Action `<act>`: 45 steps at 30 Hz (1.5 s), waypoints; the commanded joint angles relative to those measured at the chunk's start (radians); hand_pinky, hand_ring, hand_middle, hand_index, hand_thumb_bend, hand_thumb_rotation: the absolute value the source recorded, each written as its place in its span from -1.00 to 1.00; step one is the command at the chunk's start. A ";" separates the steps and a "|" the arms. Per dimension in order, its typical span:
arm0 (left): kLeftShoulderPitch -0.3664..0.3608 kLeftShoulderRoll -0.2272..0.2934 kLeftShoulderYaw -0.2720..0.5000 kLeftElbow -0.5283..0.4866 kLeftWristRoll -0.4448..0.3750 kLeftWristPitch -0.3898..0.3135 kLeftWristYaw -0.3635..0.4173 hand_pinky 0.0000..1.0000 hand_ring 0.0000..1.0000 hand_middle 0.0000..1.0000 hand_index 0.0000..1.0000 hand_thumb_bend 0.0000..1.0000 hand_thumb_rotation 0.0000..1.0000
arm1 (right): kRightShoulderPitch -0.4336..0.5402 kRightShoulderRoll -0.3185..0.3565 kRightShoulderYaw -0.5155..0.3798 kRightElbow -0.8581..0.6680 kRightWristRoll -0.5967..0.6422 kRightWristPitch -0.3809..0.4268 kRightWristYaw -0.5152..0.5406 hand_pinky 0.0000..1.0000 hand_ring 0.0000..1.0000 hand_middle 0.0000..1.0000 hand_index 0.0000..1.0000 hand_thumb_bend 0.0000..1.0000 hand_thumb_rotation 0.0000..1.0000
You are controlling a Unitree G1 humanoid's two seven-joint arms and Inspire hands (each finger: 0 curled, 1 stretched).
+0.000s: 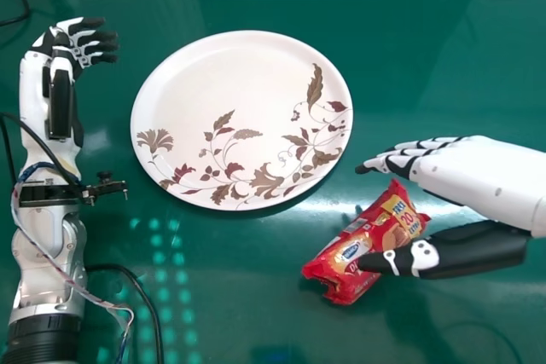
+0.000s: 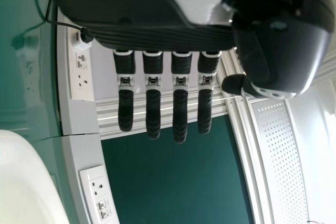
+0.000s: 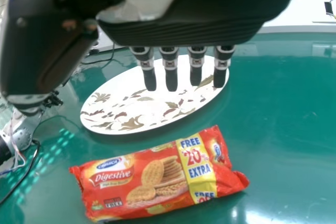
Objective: Pick up biscuit and place it in the plate
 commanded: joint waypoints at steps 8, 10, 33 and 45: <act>0.042 -0.002 0.008 0.003 0.019 -0.015 0.012 0.16 0.24 0.27 0.37 -0.74 -0.78 | -0.027 -0.057 0.039 0.014 -0.045 -0.124 0.011 0.96 1.00 1.00 1.00 1.00 -0.24; 0.045 -0.003 0.009 -0.001 0.021 -0.014 0.016 0.17 0.24 0.27 0.37 -0.74 -0.76 | -0.042 -0.082 0.052 0.026 -0.055 -0.170 0.018 0.99 1.00 1.00 1.00 1.00 -0.22; 0.059 -0.016 0.010 -0.033 0.009 -0.007 0.028 0.20 0.24 0.26 0.36 -0.77 -0.56 | -0.181 -0.137 0.246 0.192 -0.256 -0.596 -0.073 1.00 1.00 1.00 1.00 1.00 -0.26; 0.059 -0.022 0.006 -0.055 0.002 -0.001 0.033 0.22 0.26 0.27 0.37 -0.79 -0.47 | -0.186 -0.070 0.343 0.334 -0.392 -0.695 -0.208 0.92 1.00 1.00 1.00 1.00 -0.26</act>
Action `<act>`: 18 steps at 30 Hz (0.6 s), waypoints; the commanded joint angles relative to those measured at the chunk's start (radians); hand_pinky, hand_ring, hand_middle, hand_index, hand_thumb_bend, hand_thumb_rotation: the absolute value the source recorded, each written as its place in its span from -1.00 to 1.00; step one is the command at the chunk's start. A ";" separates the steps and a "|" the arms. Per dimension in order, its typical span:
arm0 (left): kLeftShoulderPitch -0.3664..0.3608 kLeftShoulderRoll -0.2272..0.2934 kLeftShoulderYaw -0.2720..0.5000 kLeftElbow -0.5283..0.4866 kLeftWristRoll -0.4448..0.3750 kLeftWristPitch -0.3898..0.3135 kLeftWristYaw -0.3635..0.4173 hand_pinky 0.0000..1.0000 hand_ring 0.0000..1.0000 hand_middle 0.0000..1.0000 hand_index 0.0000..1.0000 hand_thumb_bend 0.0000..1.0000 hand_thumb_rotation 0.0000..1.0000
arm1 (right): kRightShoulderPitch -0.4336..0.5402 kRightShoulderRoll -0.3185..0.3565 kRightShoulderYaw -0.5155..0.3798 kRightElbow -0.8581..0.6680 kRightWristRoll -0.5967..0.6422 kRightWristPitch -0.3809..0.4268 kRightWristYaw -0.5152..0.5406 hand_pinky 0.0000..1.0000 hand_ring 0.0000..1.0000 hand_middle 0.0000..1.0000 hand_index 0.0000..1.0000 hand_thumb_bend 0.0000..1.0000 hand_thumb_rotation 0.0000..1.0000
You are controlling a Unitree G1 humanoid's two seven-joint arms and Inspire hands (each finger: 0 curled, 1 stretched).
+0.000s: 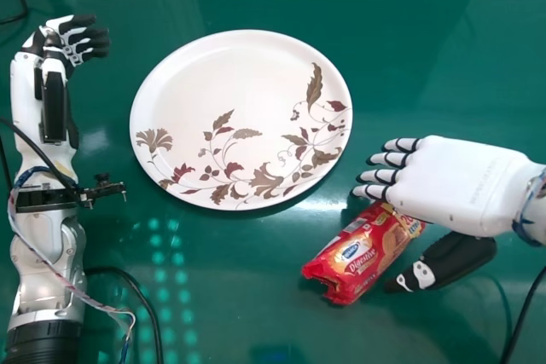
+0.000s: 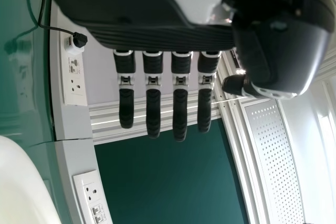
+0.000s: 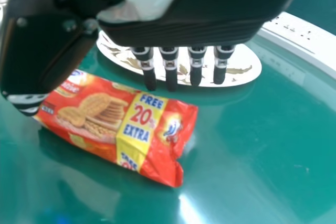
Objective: Pick up biscuit and place it in the plate
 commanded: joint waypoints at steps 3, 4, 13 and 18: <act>0.038 -0.013 0.004 -0.032 -0.023 0.035 -0.004 0.26 0.28 0.29 0.38 -0.80 -0.42 | 0.012 0.051 0.021 0.039 -0.040 -0.042 -0.080 0.84 0.98 0.93 0.99 1.00 -0.29; 0.039 -0.013 0.004 -0.038 -0.027 0.042 -0.005 0.27 0.29 0.29 0.38 -0.80 -0.40 | 0.017 0.062 0.022 0.049 -0.050 -0.051 -0.098 0.80 0.95 0.89 0.95 1.00 -0.31; 0.028 -0.001 0.016 -0.027 -0.011 0.040 0.005 0.26 0.26 0.27 0.36 -0.79 -0.35 | 0.048 0.140 0.025 0.110 -0.118 -0.114 -0.244 0.44 0.70 0.66 0.69 0.87 -0.57; 0.025 0.007 0.019 -0.037 -0.004 0.040 0.007 0.28 0.26 0.27 0.35 -0.78 -0.36 | 0.043 0.183 0.040 0.137 -0.110 -0.122 -0.307 -0.09 0.11 0.15 0.01 0.09 -0.89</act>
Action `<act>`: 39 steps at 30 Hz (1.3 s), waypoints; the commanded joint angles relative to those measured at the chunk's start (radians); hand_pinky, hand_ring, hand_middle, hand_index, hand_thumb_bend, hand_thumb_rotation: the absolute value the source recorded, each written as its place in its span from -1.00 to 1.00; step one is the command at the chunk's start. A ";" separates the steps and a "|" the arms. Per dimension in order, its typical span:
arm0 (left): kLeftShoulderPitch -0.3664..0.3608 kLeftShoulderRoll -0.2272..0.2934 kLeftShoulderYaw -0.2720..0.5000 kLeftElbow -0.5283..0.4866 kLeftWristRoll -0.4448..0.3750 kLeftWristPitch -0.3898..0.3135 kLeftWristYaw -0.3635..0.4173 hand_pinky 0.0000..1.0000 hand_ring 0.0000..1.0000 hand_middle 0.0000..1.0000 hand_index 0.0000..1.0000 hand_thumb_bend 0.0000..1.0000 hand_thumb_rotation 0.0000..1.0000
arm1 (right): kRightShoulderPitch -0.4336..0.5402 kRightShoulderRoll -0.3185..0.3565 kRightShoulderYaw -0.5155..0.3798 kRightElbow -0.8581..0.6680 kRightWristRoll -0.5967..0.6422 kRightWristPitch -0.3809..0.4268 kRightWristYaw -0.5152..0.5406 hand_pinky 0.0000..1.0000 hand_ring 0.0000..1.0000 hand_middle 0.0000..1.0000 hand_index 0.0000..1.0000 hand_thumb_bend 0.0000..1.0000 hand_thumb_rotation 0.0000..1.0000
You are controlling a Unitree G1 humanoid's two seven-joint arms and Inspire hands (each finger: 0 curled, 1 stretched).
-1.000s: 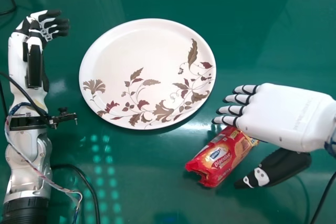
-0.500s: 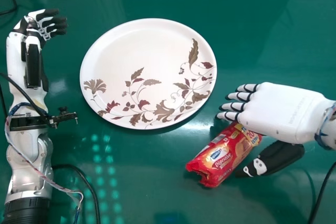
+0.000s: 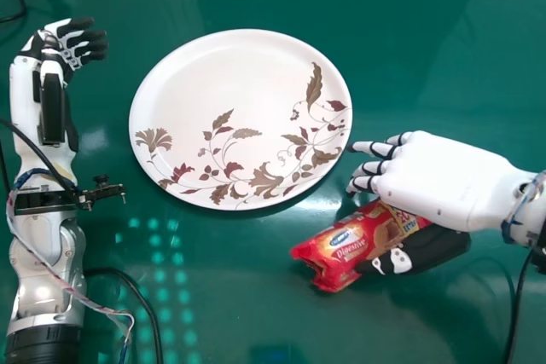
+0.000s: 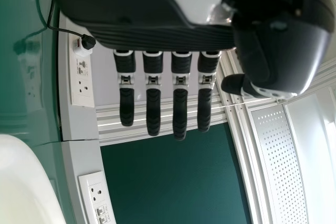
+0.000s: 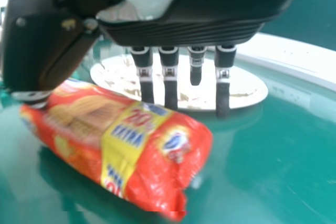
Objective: Pick up biscuit and place it in the plate
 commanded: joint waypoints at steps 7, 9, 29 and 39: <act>-0.001 0.021 0.024 0.007 0.013 -0.015 0.006 0.25 0.24 0.26 0.35 -0.78 -0.39 | -0.029 0.050 0.018 0.039 -0.035 -0.049 -0.109 -0.81 -0.72 -0.06 -0.06 0.06 -1.00; -0.001 0.019 0.026 0.002 0.011 -0.006 0.007 0.27 0.25 0.27 0.36 -0.77 -0.38 | -0.037 0.055 0.019 0.046 -0.042 -0.051 -0.124 -0.81 -0.71 -0.06 -0.06 0.06 -1.00; -0.008 0.029 0.034 0.013 0.009 -0.024 0.002 0.27 0.25 0.26 0.36 -0.78 -0.46 | -0.017 0.078 0.019 0.054 -0.013 0.006 -0.162 -0.67 -0.57 -0.24 -0.01 0.03 -1.00; -0.004 0.032 0.039 0.010 0.000 -0.017 -0.009 0.27 0.25 0.26 0.37 -0.79 -0.49 | 0.071 -0.029 -0.048 -0.182 0.201 0.380 0.198 0.10 0.34 0.47 0.67 0.95 0.19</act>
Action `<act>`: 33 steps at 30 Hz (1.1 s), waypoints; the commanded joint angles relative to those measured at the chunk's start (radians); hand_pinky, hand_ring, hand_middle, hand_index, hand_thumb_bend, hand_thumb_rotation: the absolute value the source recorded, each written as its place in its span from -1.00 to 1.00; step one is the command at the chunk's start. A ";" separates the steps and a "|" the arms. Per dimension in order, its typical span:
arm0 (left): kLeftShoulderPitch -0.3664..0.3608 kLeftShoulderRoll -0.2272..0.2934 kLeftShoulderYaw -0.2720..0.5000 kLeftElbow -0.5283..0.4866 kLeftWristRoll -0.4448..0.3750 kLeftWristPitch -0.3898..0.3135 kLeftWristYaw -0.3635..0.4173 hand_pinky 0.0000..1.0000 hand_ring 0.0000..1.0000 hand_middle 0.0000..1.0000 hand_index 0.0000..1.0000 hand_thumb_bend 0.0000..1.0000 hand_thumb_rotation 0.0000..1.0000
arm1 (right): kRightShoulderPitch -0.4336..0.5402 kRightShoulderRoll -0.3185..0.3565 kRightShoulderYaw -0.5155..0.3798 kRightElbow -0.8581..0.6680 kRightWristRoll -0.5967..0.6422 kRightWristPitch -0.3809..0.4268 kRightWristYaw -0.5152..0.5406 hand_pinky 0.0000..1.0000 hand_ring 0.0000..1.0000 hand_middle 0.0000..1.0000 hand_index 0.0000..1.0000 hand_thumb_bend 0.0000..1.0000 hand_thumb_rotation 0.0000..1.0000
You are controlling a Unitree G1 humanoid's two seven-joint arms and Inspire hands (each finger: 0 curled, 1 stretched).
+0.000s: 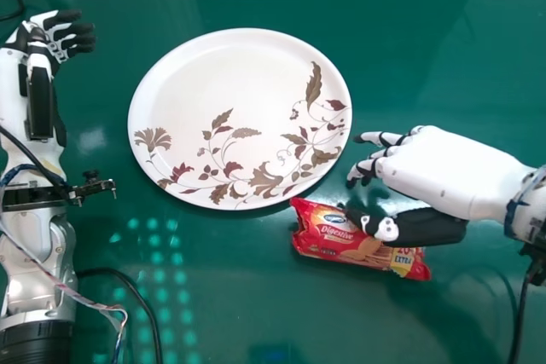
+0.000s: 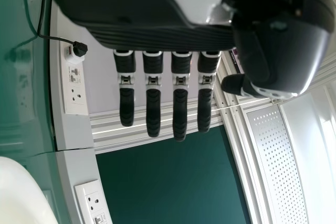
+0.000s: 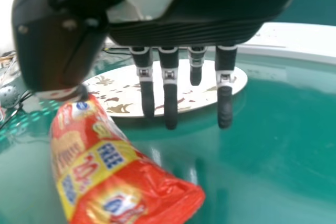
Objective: Pick up biscuit and place it in the plate
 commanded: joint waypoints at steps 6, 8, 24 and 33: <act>0.011 0.007 0.011 -0.004 -0.009 0.011 0.001 0.32 0.25 0.26 0.37 -0.80 -0.53 | 0.052 -0.009 -0.087 -0.119 0.062 0.141 0.096 0.39 0.57 0.67 0.82 1.00 0.36; 0.011 0.008 0.011 -0.007 -0.008 0.015 0.001 0.32 0.25 0.26 0.37 -0.79 -0.55 | 0.062 -0.004 -0.104 -0.141 0.068 0.156 0.107 0.41 0.58 0.69 0.83 1.00 0.38; 0.002 0.019 0.015 -0.008 -0.032 0.019 -0.026 0.31 0.27 0.27 0.38 -0.80 -0.56 | 0.169 0.029 -0.115 -0.276 0.021 0.242 0.160 0.48 0.68 0.78 0.84 1.00 0.35; -0.004 0.019 0.021 -0.006 -0.071 0.009 -0.048 0.22 0.24 0.26 0.37 -0.82 -0.83 | 0.216 0.107 -0.006 -0.200 -0.180 0.127 0.032 0.41 0.63 0.70 0.76 1.00 0.22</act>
